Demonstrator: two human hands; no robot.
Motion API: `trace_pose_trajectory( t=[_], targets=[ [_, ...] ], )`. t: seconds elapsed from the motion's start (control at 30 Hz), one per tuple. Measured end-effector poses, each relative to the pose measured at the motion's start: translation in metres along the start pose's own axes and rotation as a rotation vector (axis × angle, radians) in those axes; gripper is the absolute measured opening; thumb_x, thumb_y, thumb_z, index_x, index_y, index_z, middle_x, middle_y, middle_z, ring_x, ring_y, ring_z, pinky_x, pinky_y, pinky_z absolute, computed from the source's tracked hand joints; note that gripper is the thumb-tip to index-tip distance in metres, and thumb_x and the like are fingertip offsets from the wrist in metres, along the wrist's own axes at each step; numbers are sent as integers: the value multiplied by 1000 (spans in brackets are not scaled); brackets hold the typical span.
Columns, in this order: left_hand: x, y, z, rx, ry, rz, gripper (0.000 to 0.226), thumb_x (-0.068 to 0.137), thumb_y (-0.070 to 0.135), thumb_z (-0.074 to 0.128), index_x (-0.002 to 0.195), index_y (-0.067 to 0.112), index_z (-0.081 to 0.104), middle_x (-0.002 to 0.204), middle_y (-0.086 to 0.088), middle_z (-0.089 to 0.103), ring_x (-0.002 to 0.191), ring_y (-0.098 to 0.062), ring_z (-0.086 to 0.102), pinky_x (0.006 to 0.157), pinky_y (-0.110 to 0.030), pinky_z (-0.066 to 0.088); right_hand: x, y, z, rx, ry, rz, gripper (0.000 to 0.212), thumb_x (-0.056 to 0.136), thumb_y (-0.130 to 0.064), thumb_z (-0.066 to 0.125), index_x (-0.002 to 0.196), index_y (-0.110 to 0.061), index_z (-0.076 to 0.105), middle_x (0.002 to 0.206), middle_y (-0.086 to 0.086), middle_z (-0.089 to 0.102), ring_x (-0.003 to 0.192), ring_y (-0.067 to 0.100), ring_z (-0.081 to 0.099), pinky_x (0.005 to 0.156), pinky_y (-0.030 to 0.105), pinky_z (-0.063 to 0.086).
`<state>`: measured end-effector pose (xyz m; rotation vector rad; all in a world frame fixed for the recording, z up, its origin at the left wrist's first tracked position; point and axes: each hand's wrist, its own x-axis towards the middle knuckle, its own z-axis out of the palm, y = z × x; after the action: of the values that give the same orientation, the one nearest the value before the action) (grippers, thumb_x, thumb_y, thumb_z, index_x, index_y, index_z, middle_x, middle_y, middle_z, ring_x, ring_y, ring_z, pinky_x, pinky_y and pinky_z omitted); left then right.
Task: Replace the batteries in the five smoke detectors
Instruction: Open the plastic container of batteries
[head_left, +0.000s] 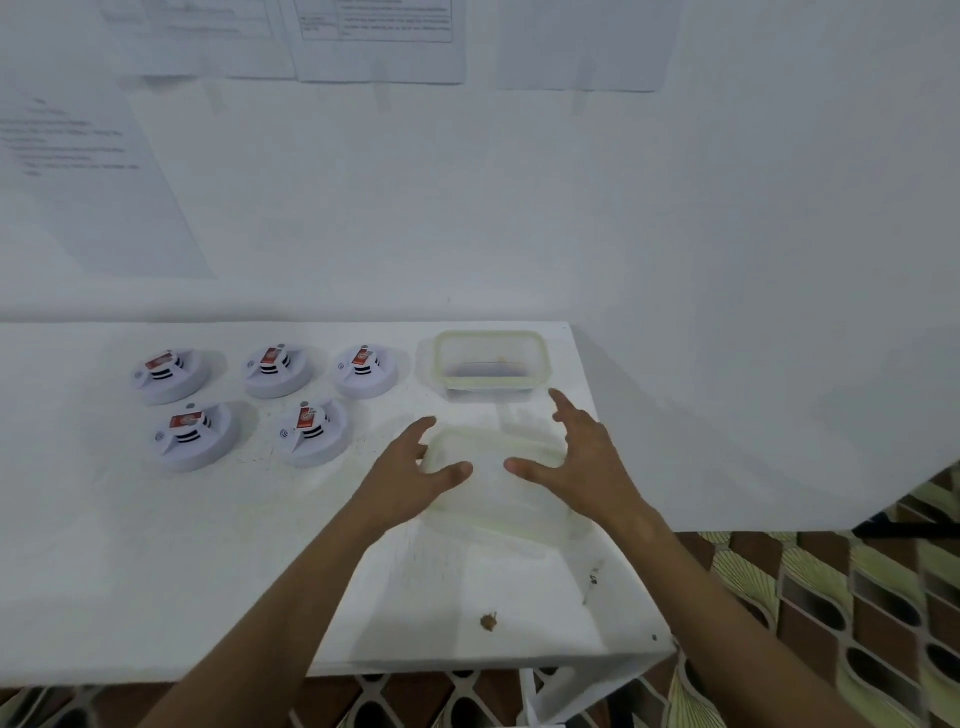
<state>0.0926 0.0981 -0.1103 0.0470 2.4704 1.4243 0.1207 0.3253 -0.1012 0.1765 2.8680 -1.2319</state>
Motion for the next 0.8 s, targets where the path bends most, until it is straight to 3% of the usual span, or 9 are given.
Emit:
trace_pose_trajectory(
  t=[0.07, 0.13, 0.23, 0.33, 0.43, 0.47, 0.63, 0.7, 0.8],
  targets=[
    [-11, -6, 4, -42, 68, -46, 88, 72, 58, 74, 145, 34, 31, 138, -2, 49, 119, -20, 52, 87, -38, 55, -11, 16, 2, 97, -20, 124, 112, 66, -71, 72, 154, -39, 9, 145, -2, 42, 131, 22, 44, 109, 48, 40],
    [-21, -7, 7, -61, 93, -62, 86, 73, 57, 74, 144, 31, 32, 130, -2, 51, 108, -21, 56, 67, -31, 59, -20, 29, 4, 178, -75, 224, 114, 57, -86, 65, 148, -51, 6, 143, -6, 46, 128, 21, 50, 109, 53, 38],
    [-30, -8, 11, -82, 104, -60, 85, 76, 52, 74, 145, 28, 31, 118, 0, 52, 92, -12, 59, 55, -29, 58, -27, 40, 6, 229, -76, 237, 107, 49, -95, 59, 137, -65, 9, 141, -10, 50, 127, 19, 51, 112, 59, 30],
    [-37, -9, 8, -40, 134, -73, 85, 76, 53, 72, 146, 28, 30, 111, 2, 54, 88, -13, 61, 55, -28, 56, -35, 35, 2, 261, -41, 197, 110, 50, -88, 67, 143, -56, 18, 127, -11, 55, 107, 14, 61, 101, 53, 45],
    [-38, -10, 2, 86, 184, -56, 90, 73, 59, 71, 147, 28, 28, 107, 4, 54, 94, -17, 58, 73, -27, 49, -40, 29, -5, 272, 7, 160, 102, 63, -64, 78, 149, -42, 28, 112, -11, 54, 91, 15, 62, 88, 47, 55],
    [-38, -10, 1, 91, 191, -49, 90, 74, 57, 71, 147, 27, 28, 104, 6, 54, 93, -15, 57, 72, -24, 45, -40, 28, -6, 277, 17, 153, 99, 66, -58, 80, 148, -40, 30, 110, -10, 54, 91, 17, 62, 86, 46, 57],
    [-43, -2, -6, 41, 191, 11, 83, 74, 49, 76, 143, 31, 34, 97, 12, 55, 75, -7, 57, 60, -16, 42, -47, 18, -14, 308, 77, 127, 89, 71, -48, 81, 146, -37, 35, 110, -12, 53, 93, 13, 59, 76, 28, 51],
    [-44, 4, -11, 6, 194, 45, 80, 74, 47, 77, 141, 33, 36, 98, 11, 56, 68, -9, 56, 60, -17, 43, -48, 11, -19, 317, 103, 114, 87, 71, -48, 80, 145, -39, 35, 114, -9, 53, 97, 12, 58, 79, 25, 46],
    [-27, 20, -22, -7, 218, 110, 78, 74, 47, 76, 140, 32, 38, 100, 13, 56, 77, -12, 58, 69, -22, 46, -34, -4, -27, 321, 146, 88, 84, 73, -47, 79, 145, -38, 36, 121, -5, 53, 97, 10, 58, 80, 24, 45]
  ],
)
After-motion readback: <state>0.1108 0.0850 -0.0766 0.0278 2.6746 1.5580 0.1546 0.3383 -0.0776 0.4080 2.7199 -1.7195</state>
